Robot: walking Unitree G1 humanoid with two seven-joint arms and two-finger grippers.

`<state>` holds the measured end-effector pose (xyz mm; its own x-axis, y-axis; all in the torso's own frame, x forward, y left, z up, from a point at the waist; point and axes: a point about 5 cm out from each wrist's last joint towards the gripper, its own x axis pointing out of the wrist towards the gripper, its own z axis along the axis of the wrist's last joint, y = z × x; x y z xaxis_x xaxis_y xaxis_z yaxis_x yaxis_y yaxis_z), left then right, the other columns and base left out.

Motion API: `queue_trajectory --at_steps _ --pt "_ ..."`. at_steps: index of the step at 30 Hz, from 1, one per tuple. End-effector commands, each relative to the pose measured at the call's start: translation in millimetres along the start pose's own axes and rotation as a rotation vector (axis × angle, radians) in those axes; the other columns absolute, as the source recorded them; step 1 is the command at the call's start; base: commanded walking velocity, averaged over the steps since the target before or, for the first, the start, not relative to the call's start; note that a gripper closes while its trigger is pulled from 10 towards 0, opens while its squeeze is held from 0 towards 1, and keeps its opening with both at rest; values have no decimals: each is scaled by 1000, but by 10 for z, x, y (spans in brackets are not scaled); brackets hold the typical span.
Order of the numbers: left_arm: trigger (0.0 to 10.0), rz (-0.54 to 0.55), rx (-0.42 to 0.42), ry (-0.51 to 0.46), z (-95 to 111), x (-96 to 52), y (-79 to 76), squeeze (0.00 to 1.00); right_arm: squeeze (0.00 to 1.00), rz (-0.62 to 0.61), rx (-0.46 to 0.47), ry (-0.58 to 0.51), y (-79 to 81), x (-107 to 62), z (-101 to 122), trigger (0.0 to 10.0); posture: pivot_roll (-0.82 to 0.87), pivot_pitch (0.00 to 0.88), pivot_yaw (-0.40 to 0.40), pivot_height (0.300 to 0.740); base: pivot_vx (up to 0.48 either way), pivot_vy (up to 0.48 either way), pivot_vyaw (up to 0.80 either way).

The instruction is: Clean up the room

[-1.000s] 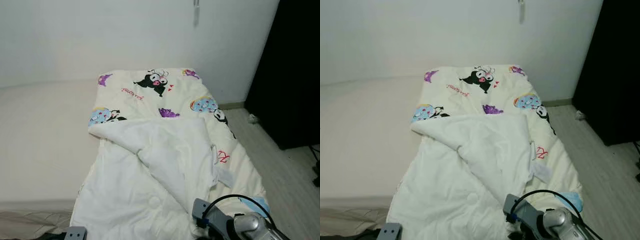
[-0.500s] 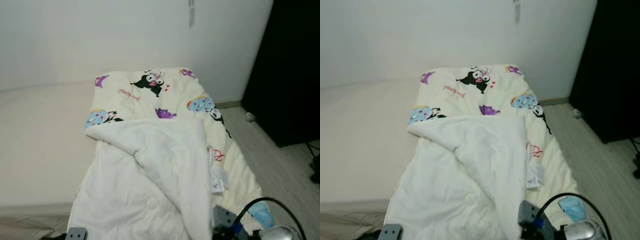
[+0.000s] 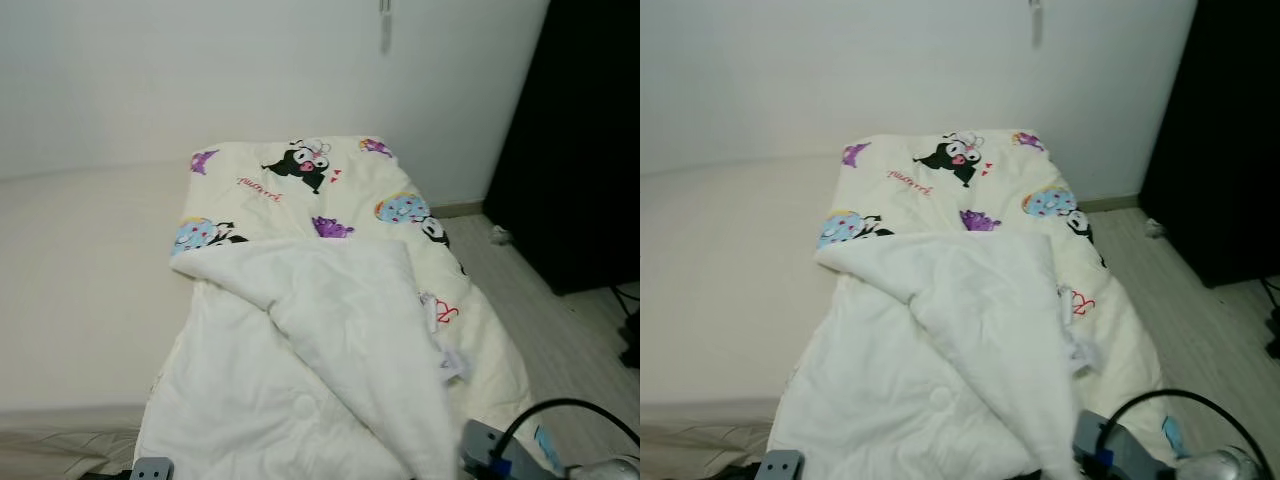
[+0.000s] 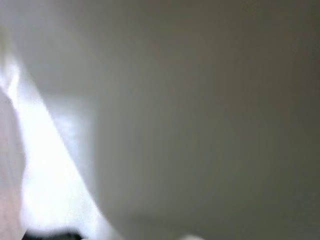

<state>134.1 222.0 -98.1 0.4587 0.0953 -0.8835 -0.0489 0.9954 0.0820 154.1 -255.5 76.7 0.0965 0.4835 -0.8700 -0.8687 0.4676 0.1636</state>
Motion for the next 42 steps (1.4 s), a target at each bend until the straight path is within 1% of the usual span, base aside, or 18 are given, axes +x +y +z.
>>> queue_trajectory --at_steps 1,5,6,13,16,18,20,22,23,24,27,30,34,35,36,39,40,42 --pt "10000 -37 -1 26 -61 -1 -76 0 1000 -39 29 129 14 7 -192 10000 -177 62 76 485 0 0 0" --pt "10000 -41 1 26 -63 -2 -78 0 1000 -67 69 130 10 -114 -216 10000 -176 61 76 485 0 0 0" --pt "10000 -41 2 23 -51 0 -75 0 1000 -113 98 110 -5 -304 -204 10000 -177 55 73 485 0 0 0" --pt "10000 -43 5 20 -39 2 -80 0 1000 -267 149 164 -105 -607 -302 10000 -183 55 72 485 0 0 0" --pt "10000 -50 11 23 -46 2 -94 0 1000 -358 195 122 -152 -814 -303 10000 -191 63 78 485 0 0 0" --pt "10000 -50 11 23 -46 2 -94 0 1000 -358 195 122 -152 -814 -303 10000 -191 63 78 485 0 0 0" --pt "10000 -54 15 26 -56 1 -100 0 1000 -473 223 59 -221 -1024 -254 10000 -196 69 82 485 0 0 0" --pt "10000 -54 15 26 -56 1 -100 0 1000 -473 223 59 -221 -1024 -254 10000 -196 69 82 485 0 0 0" --pt "10000 -56 18 28 -65 -1 -97 0 1000 -604 229 -27 -376 -1128 -201 10000 -196 73 84 485 0 0 0" --pt "10000 -56 18 28 -65 -1 -97 0 1000 -604 229 -27 -376 -1128 -201 10000 -196 73 84 485 0 0 0" --pt "10000 -56 34 35 -92 -10 -61 0 1000 -1032 405 -437 -921 -1323 -84 10000 -178 93 101 485 0 0 0" --pt "10000 -55 41 37 -100 -13 -47 0 1000 -1102 449 -525 -1020 -1315 -66 10000 -175 94 103 485 0 0 0" --pt "10000 -46 65 41 -124 -26 30 0 1000 -1190 587 -715 -1206 -1200 -55 10000 -124 119 123 485 0 0 0" --pt "10000 -36 77 42 -137 -38 94 0 886 -1189 666 -812 -1287 -1088 -37 10000 -113 129 134 485 0 0 0" --pt "10000 -26 91 46 -161 -53 162 0 325 -1146 745 -924 -1347 -961 13 10000 -87 149 145 485 0 0 0" --pt "10000 -19 101 49 -178 -65 210 0 220 -1108 791 -999 -1384 -875 62 10000 -82 152 147 485 0 0 0" --pt "10000 -13 112 52 -195 -77 255 0 0 -1046 818 -1084 -1414 -796 144 10000 -68 165 158 485 0 0 0" --pt "10000 -6 130 55 -234 -103 336 0 0 -918 820 -1222 -1441 -658 355 10000 -41 194 174 485 0 0 0"
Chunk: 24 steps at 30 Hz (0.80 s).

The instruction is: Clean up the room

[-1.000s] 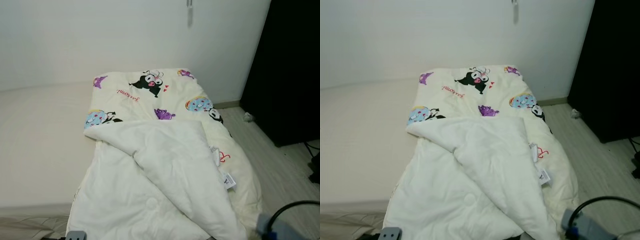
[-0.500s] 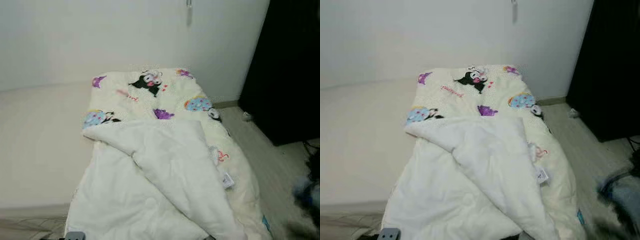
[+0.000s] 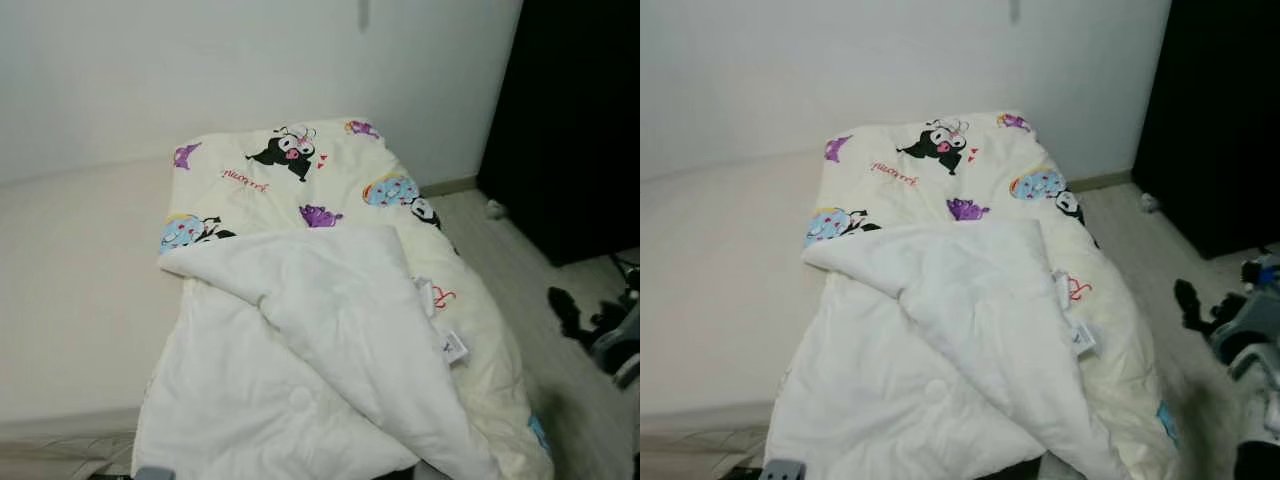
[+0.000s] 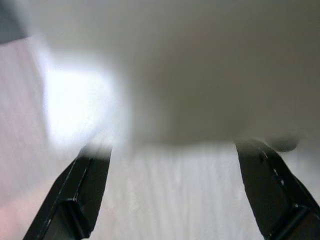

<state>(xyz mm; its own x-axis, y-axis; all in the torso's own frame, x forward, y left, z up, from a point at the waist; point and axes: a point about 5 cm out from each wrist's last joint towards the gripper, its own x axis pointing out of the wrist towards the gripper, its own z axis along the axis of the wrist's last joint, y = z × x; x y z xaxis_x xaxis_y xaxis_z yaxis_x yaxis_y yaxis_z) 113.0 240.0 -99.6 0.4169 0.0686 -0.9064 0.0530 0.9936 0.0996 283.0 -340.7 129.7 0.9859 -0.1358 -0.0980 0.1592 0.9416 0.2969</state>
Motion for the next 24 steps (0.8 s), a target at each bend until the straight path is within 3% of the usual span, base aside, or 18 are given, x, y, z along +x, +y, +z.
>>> queue_trajectory --at_steps 1,2,4,5,6,9,10,12,19,22,24 --pt "10000 23 30 11 -57 -38 143 0 0 71 72 -31 119 57 -60 10000 -41 194 174 485 0 0 0" --pt "10000 23 30 11 -57 -38 143 0 0 71 72 -31 119 57 -60 10000 -41 194 174 485 0 0 0" --pt "10000 25 54 9 -104 -71 223 0 0 240 148 -38 492 166 -187 10000 4 238 196 485 0 0 0" --pt "10000 25 54 9 -104 -71 223 0 0 240 148 -38 492 166 -187 10000 4 238 196 485 0 0 0" --pt "10000 20 64 1 -107 -81 245 0 0 317 168 -25 698 209 -264 10000 19 253 202 485 0 0 0" --pt "10000 16 68 -3 -108 -84 250 0 0 334 170 -22 753 215 -284 10000 22 257 203 485 0 0 0" --pt "10000 6 81 -16 -84 -85 254 0 0 351 184 -23 873 272 -330 10000 42 272 208 485 0 0 0" --pt "10000 2 89 -25 -68 -88 266 0 0 356 202 -31 954 320 -347 10000 49 278 211 485 0 0 0" --pt "10000 -5 101 -40 -44 -91 277 0 0 319 174 -7 1059 414 -380 10000 50 284 217 485 0 0 0" --pt "10000 -9 112 -42 -48 -99 293 0 0 168 97 71 1006 482 -474 10000 47 288 216 485 0 0 0" --pt "10000 -11 114 -42 -51 -100 293 0 0 150 87 89 1004 483 -500 10000 46 290 216 485 0 0 0"
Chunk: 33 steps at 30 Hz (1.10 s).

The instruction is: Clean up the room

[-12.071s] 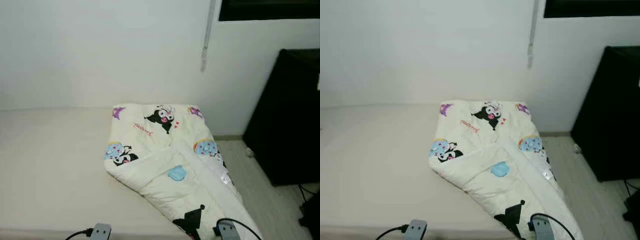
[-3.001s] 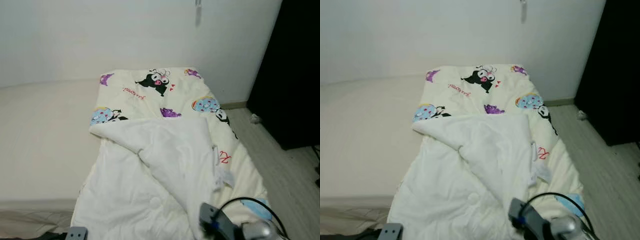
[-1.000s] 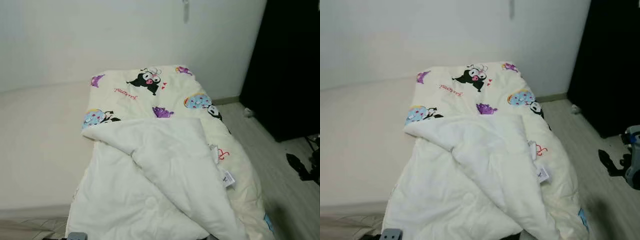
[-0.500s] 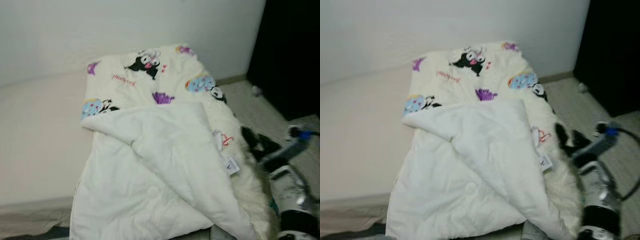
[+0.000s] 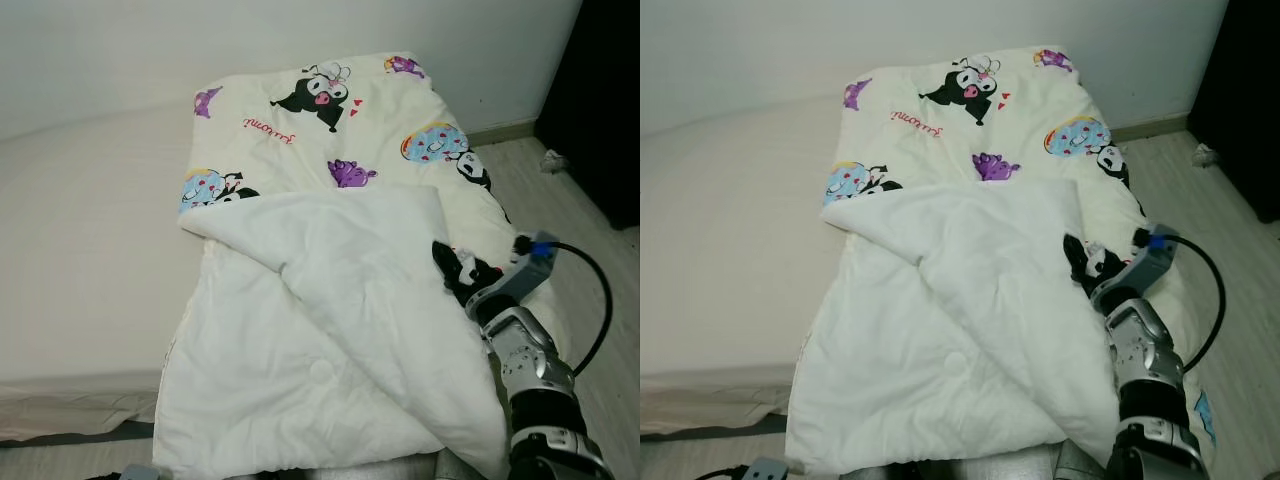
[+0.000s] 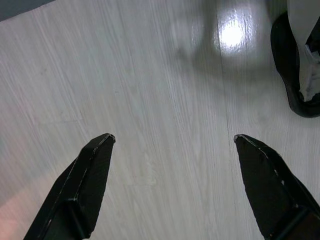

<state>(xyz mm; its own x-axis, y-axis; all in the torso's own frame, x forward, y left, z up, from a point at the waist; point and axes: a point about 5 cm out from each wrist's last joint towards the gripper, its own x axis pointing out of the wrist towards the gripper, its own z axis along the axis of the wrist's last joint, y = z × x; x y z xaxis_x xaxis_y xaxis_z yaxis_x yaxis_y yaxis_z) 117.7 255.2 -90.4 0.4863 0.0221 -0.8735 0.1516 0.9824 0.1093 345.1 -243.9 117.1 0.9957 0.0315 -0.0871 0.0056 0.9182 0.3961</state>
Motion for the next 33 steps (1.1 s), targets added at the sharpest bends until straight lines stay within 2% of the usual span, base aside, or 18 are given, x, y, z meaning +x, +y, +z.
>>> queue_trajectory --at_steps 1,7,8,9,10,11,12,13,16,25,27,29,30,33 --pt "10000 21 23 42 -127 -62 116 0 0 -18 -3 50 24 0 -132 10000 46 290 216 485 0 0 0" --pt "10000 18 25 43 -127 -62 112 0 0 -11 -2 71 58 1 -191 10000 33 286 211 485 0 0 0" --pt "10000 16 28 44 -127 -59 104 0 0 18 -3 66 101 1 -209 10000 30 283 210 485 0 0 0" --pt "10000 12 31 44 -124 -54 86 0 0 71 -4 49 171 -5 -222 3882 26 280 209 485 0 0 0" --pt "10000 12 31 44 -124 -54 86 0 0 71 -4 49 171 -5 -222 3882 26 280 209 485 0 0 0" --pt "10000 7 34 41 -109 -42 59 0 0 167 -10 22 289 -28 -225 0 19 271 204 485 0 0 0" --pt "10000 3 36 39 -98 -34 40 0 0 231 -15 3 371 -44 -225 0 19 271 204 485 0 0 0" --pt "10000 3 36 39 -98 -34 40 0 0 231 -15 3 371 -44 -225 0 19 271 204 485 0 0 0" --pt "10000 -5 33 30 -38 -1 -12 0 0 328 -65 -27 516 -83 -192 0 -7 246 192 485 0 0 0" --pt "10000 -17 20 19 54 52 -117 0 0 356 -80 -102 506 -118 -6 0 -44 215 177 485 0 0 0" --pt "10000 -19 16 20 64 63 -151 0 0 400 -105 -111 544 -160 30 0 -57 203 171 485 0 0 0" --pt "10000 -21 9 24 78 79 -202 0 0 494 -161 -74 656 -212 -17 0 -74 181 157 485 0 0 0" --pt "10000 -21 9 24 78 79 -202 0 0 494 -161 -74 656 -212 -17 0 -74 181 157 485 0 0 0" --pt "10000 -15 -5 28 77 84 -212 0 0 644 -245 32 869 -319 -212 0 -80 175 151 485 0 0 0"
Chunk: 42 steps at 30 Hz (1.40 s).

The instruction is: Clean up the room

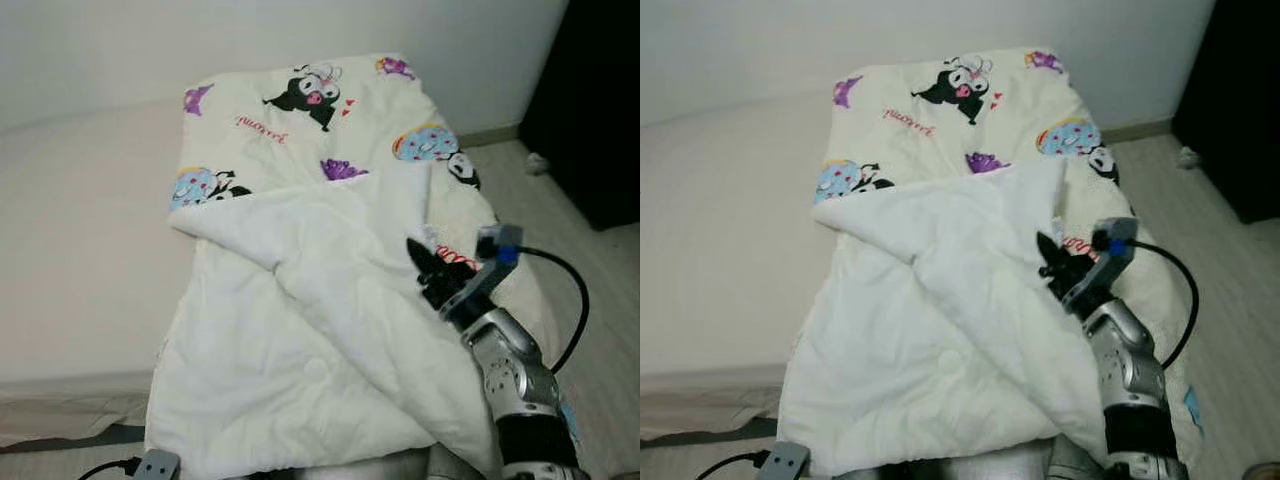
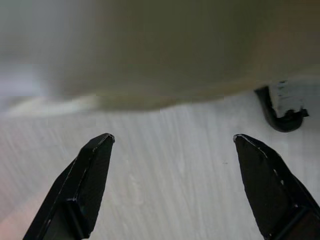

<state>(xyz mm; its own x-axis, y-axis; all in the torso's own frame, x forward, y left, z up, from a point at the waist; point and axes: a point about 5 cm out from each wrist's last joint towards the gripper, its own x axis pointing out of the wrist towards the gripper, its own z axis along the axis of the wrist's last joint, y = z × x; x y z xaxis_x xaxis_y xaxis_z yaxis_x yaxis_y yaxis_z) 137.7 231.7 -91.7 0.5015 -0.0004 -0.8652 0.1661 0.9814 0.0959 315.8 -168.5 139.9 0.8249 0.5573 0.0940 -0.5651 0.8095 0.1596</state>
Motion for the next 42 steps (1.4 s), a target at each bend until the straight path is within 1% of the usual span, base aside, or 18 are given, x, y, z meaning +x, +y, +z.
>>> queue_trajectory --at_steps 1,3,4,5,10,11,13,15,20,21,22,23,25,26,27,36,38,42 --pt "10000 10 -17 49 -131 -22 -9 0 0 175 -15 99 284 24 -170 0 -82 164 140 485 0 0 0" --pt "10000 22 -27 49 -124 -20 -5 0 0 374 -27 203 585 -17 -352 0 -84 158 133 485 0 0 0" --pt "10000 22 -27 49 -124 -20 -5 0 0 374 -27 203 585 -17 -352 0 -84 158 133 485 0 0 0" --pt "10000 29 -33 49 -124 -19 -1 0 0 470 -26 257 740 -48 -455 0 -86 151 125 485 0 0 0" --pt "10000 39 -46 54 -134 -20 -3 0 0 656 -27 386 1046 -131 -700 0 -86 138 105 485 0 0 0" --pt "10000 42 -52 57 -144 -20 -9 0 0 698 -26 427 1108 -163 -771 588 -84 132 97 485 0 0 0" --pt "10000 42 -52 57 -144 -20 -9 0 0 698 -26 427 1108 -163 -771 588 -84 132 97 485 0 0 0" --pt "10000 49 -76 70 -193 -25 -42 0 0 749 -48 523 1196 -193 -961 1647 -86 120 79 485 0 0 0" --pt "10000 50 -89 78 -216 -24 -73 0 0 791 -44 553 1243 -232 -985 1333 -93 111 66 485 0 0 0" --pt "10000 49 -94 81 -222 -21 -96 0 0 815 -43 574 1263 -263 -995 2902 -100 106 59 485 0 0 0" --pt "10000 49 -94 81 -222 -21 -96 0 0 815 -43 574 1263 -263 -995 2902 -100 106 59 485 0 0 0" --pt "10000 48 -99 84 -226 -18 -119 0 0 829 -46 588 1271 -284 -1011 4824 -105 104 53 485 0 0 0" --pt "10000 48 -102 85 -227 -15 -135 0 0 838 -49 598 1272 -296 -1022 4824 -106 104 51 485 0 0 0" --pt "10000 46 -105 86 -228 -12 -153 0 0 832 -55 602 1269 -286 -1040 5686 -109 100 44 485 0 0 0" --pt "10000 44 -110 86 -225 -8 -172 0 0 822 -55 600 1272 -258 -1056 10000 -111 98 41 485 0 0 0" --pt "10000 38 -125 85 -201 11 -246 0 0 857 30 554 1429 -115 -1097 10000 -119 85 32 485 0 0 0" --pt "10000 37 -128 86 -194 16 -258 0 0 738 35 528 1379 42 -1135 10000 -120 80 28 485 0 0 0" --pt "10000 37 -129 86 -188 18 -263 0 0 649 60 524 1343 145 -1165 10000 -120 76 26 485 0 0 0"
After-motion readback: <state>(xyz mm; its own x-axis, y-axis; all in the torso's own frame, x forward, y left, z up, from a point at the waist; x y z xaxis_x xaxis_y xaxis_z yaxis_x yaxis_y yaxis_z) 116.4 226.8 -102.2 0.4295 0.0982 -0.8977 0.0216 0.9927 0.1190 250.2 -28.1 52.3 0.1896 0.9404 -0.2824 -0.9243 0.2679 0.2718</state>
